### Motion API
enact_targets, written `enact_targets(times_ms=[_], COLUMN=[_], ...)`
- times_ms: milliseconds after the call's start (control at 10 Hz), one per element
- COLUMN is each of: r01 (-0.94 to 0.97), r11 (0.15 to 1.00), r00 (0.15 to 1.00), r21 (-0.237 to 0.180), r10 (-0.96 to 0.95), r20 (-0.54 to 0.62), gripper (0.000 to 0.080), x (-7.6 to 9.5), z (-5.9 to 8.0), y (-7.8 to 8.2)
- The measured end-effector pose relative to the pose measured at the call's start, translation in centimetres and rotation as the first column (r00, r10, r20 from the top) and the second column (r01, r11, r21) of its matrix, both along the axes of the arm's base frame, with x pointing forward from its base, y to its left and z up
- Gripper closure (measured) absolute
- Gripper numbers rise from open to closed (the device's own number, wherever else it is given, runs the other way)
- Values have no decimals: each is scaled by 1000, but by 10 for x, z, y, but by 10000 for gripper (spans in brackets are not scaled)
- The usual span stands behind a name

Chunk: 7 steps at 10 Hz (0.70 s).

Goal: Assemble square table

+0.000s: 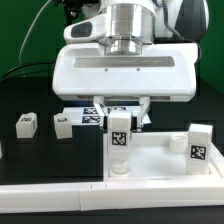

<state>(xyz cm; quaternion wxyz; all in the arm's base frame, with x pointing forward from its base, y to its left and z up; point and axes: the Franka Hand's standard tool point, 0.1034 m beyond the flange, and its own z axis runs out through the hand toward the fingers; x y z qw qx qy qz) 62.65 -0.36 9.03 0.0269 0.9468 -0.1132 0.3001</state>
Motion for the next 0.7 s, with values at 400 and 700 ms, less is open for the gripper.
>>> enact_targets(times_ms=[400,700], r01=[-2,-4], r11=[1000,1000], r00=[1000,1000], r21=[-7,-20], r10=[2,4], r20=[-7,9], gripper=[515,515], x=[-3,-2], z=[-10,-11], y=[0,-5])
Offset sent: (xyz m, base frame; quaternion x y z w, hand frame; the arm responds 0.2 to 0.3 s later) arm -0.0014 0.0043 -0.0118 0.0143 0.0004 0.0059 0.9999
